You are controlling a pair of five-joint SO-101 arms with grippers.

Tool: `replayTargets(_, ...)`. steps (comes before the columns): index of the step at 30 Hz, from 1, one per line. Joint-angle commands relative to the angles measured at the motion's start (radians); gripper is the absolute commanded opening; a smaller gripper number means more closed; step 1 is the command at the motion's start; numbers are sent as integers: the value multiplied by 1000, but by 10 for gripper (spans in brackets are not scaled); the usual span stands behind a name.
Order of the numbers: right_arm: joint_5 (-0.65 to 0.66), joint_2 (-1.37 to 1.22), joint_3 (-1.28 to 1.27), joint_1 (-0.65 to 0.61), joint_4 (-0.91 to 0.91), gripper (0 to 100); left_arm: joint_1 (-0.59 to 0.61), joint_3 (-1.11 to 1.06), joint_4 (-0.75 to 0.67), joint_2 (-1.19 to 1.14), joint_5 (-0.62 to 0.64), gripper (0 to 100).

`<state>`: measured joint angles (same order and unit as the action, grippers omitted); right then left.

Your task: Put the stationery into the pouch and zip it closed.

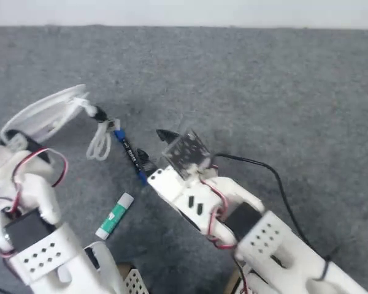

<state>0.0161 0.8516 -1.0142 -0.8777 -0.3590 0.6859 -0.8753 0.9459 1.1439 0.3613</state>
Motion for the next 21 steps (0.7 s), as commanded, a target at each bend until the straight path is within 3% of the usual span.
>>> replayTargets(1,-81,-136,123,-12,-5,170,81,94,-44,3,20,10)
replayTargets(11,-106,-426,264,-19,7,173,127,88,-44,2,20,10)
replayTargets(16,-204,-538,347,-45,7,173,124,88,-43,3,20,10)
replayTargets(21,-210,-676,433,-44,7,173,124,88,-40,5,20,10)
